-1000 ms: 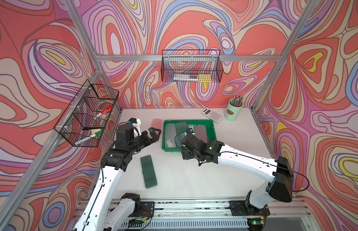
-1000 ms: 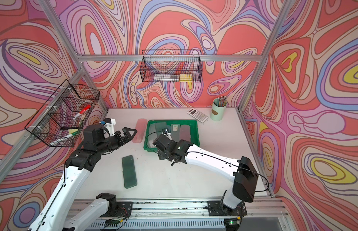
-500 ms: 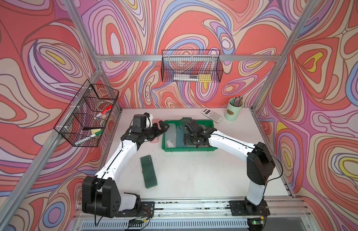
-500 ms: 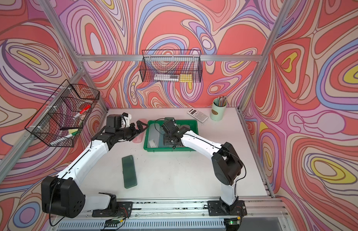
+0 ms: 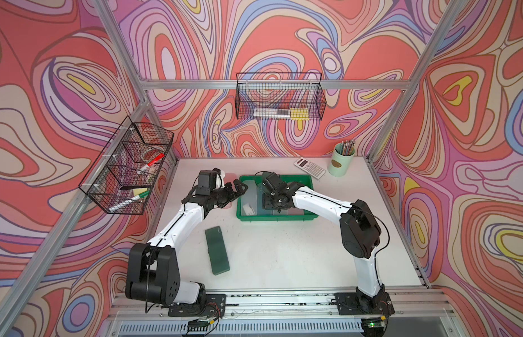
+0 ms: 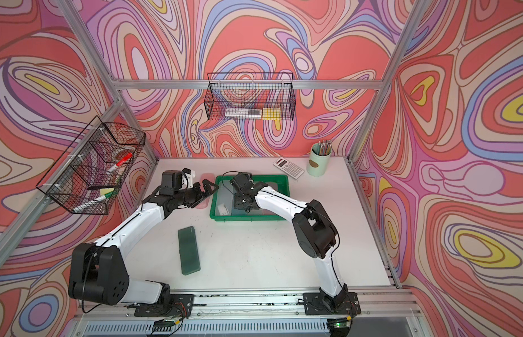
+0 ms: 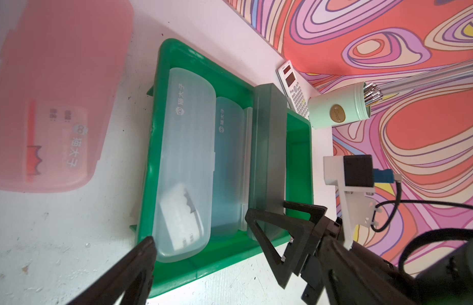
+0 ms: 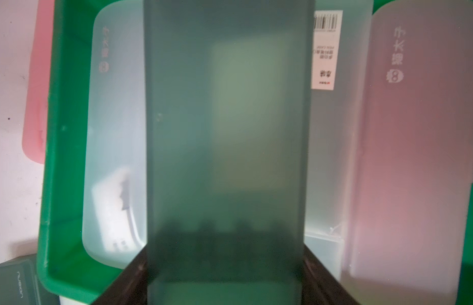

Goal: Put the pencil case into the storage box
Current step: Place the pencil case at the storage box.

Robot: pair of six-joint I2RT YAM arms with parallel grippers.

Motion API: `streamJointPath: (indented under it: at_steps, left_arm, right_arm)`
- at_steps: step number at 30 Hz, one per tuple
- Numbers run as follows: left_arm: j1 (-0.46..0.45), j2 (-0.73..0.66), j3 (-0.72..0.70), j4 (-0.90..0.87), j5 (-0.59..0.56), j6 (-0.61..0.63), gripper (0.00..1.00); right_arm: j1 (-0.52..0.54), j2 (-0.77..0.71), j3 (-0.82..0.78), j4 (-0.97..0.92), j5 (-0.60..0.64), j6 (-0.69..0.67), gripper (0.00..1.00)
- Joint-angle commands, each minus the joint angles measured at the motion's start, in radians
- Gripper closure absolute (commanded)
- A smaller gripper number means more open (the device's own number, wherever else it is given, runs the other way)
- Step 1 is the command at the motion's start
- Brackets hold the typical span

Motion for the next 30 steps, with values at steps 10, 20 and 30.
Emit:
streamJointPath:
  at_steps: [10,20,30]
  left_arm:
    - [0.014,-0.086,-0.034,0.02,-0.032,0.02,0.01]
    - [0.03,-0.138,-0.049,-0.019,-0.056,0.034,0.01]
    - [0.047,-0.231,-0.125,-0.051,-0.15,0.009,0.01]
  right_arm:
    - [0.034,0.064,0.068,-0.027,0.031,0.06,0.46]
    - [0.051,0.096,0.092,-0.045,0.037,0.063,0.39]
    - [0.053,0.071,0.104,-0.012,0.005,0.041,0.09]
